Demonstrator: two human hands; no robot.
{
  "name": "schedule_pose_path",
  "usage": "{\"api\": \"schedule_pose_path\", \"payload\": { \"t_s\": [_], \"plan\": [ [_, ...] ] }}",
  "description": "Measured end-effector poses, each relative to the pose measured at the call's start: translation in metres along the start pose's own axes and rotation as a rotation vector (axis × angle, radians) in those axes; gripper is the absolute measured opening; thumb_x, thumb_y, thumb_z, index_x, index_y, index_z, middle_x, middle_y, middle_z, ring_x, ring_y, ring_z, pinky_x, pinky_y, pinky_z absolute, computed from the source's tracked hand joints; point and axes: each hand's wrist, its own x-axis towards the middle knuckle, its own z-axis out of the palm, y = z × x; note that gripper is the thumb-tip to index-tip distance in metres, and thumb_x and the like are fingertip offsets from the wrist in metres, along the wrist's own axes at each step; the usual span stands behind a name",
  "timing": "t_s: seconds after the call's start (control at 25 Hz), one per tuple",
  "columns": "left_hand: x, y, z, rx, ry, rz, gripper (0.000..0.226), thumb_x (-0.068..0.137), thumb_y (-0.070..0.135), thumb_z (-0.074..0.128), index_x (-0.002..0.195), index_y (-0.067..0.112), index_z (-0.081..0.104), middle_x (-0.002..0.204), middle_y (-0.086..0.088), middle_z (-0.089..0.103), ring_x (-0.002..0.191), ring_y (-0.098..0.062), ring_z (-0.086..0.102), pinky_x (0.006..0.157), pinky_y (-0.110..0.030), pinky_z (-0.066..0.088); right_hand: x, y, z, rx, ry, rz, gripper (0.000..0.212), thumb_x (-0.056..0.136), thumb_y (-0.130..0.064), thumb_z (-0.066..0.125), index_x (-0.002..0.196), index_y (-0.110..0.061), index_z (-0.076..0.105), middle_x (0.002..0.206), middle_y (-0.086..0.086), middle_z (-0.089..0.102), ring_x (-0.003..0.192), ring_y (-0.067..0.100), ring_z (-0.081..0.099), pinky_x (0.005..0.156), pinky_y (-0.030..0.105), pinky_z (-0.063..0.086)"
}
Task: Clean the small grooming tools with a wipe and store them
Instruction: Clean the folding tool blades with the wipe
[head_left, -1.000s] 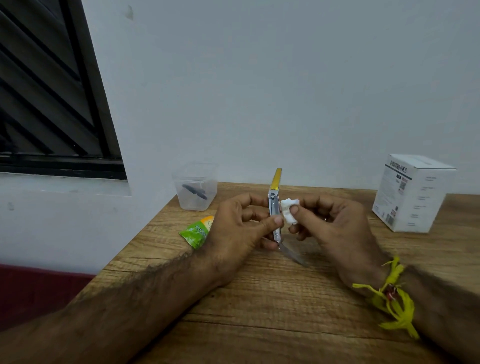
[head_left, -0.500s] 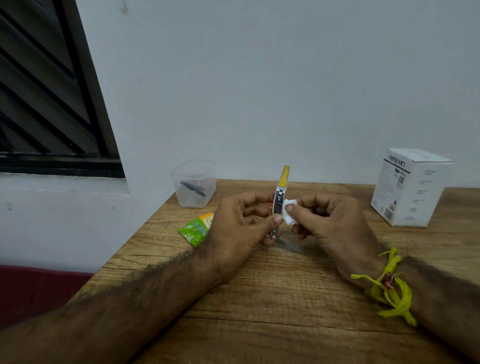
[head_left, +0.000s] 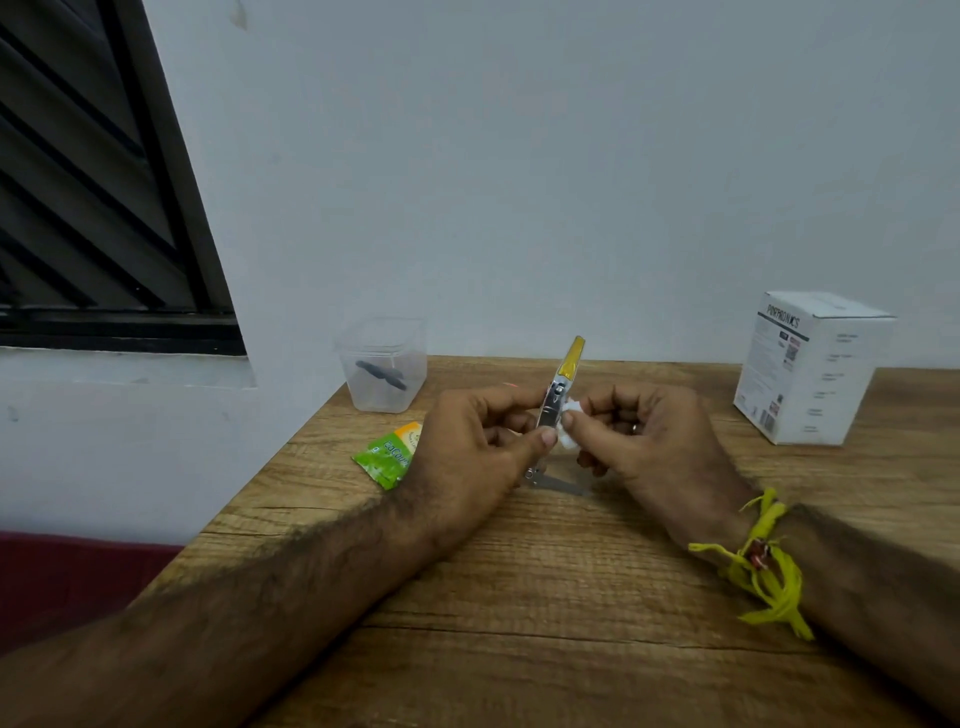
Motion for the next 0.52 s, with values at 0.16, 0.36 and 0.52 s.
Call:
{"api": "schedule_pose_path", "payload": {
  "t_s": [0.16,0.36,0.52],
  "plan": [
    [-0.001,0.003,0.003,-0.146,0.017,-0.063,0.030,0.084,-0.004,0.072,0.107,0.015,0.073,0.078,-0.004,0.076,0.063,-0.011,0.070,0.055,-0.020,0.055,-0.001,-0.001,-0.002,-0.014,-0.012,-0.022,0.003,0.086,-0.009,0.075,0.083,-0.008,0.074,0.061,0.000,0.069,0.053,0.011,0.063,0.051,0.023,0.052],
    [0.005,0.001,-0.002,-0.358,0.132,-0.156,0.025,0.087,-0.002,0.070,0.111,0.005,0.069,0.084,-0.009,0.075,0.063,-0.014,0.068,0.054,-0.019,0.052,0.000,0.000,-0.004,-0.022,0.149,-0.045,0.001,0.086,-0.013,0.075,0.085,-0.014,0.075,0.068,-0.001,0.073,0.058,0.007,0.065,0.053,0.024,0.053],
    [0.009,0.003,-0.005,-0.484,0.231,-0.230,0.016,0.090,-0.001,0.065,0.106,0.002,0.066,0.077,-0.008,0.072,0.062,-0.013,0.066,0.054,-0.018,0.053,-0.002,-0.002,-0.004,-0.019,0.012,0.017,0.003,0.087,-0.013,0.073,0.086,-0.013,0.075,0.071,0.005,0.074,0.055,0.006,0.061,0.052,0.025,0.052]
  ]
}}
